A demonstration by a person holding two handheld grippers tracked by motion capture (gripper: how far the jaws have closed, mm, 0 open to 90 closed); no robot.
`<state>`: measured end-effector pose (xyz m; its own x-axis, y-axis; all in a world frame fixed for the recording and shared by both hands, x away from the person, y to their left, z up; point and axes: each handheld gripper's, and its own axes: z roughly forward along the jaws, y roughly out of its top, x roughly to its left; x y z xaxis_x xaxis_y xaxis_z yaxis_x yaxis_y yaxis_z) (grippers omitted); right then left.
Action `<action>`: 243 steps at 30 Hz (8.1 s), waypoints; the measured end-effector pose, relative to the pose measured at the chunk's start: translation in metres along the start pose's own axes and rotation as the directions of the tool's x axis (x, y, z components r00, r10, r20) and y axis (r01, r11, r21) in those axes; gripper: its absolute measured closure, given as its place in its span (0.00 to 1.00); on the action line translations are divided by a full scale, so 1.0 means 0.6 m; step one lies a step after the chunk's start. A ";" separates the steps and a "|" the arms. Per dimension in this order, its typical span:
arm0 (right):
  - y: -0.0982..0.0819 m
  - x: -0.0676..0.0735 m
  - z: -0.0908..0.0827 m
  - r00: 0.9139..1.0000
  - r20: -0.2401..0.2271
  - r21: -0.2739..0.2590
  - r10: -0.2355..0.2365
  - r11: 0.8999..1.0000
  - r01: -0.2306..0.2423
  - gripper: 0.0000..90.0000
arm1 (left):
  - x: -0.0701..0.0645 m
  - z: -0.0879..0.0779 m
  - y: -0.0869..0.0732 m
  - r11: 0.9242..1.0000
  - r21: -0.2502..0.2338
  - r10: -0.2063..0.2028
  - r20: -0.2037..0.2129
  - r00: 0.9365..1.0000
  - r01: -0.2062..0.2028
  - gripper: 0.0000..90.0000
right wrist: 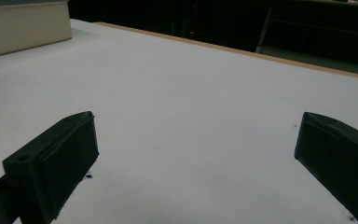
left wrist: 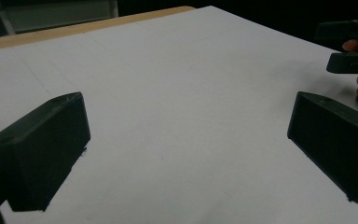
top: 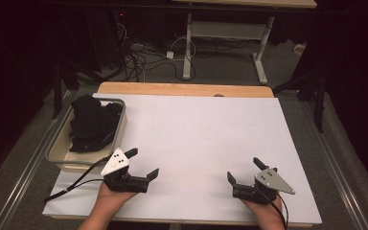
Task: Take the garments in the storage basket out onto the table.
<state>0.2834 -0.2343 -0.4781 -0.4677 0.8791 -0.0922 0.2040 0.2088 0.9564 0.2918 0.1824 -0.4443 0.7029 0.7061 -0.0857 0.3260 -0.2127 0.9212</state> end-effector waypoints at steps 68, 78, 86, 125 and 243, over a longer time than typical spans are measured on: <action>0.000 -0.020 -0.014 1.000 0.013 -0.007 0.010 1.000 -0.010 0.00 | 0.233 -0.228 -0.060 0.972 -0.092 -0.235 -0.347 0.908 0.216 0.00; 0.011 -0.024 -0.024 1.000 -0.016 -0.011 0.016 1.000 -0.016 0.00 | 0.216 -0.199 -0.047 0.970 -0.097 -0.240 -0.291 0.926 0.221 0.00; 0.009 -0.019 -0.034 0.999 -0.034 -0.020 0.002 1.000 -0.003 0.00 | 0.221 -0.186 0.002 0.978 -0.072 -0.210 -0.311 0.927 0.197 0.00; 0.005 -0.018 -0.032 0.999 -0.030 -0.016 -0.014 1.000 0.014 0.00 | 0.395 -0.045 0.122 0.909 0.164 -0.289 -0.413 0.864 0.382 0.20; 0.007 -0.011 -0.033 0.999 -0.043 -0.021 -0.002 1.000 0.001 0.00 | 0.369 0.034 0.056 0.647 0.730 -0.130 -0.181 0.975 0.222 0.42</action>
<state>0.2706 -0.2479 -0.4681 -0.5043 0.8596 -0.0820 0.1857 0.2007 0.9619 0.4714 0.3180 -0.4401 0.5280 0.8385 -0.1345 0.8283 -0.4735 0.2996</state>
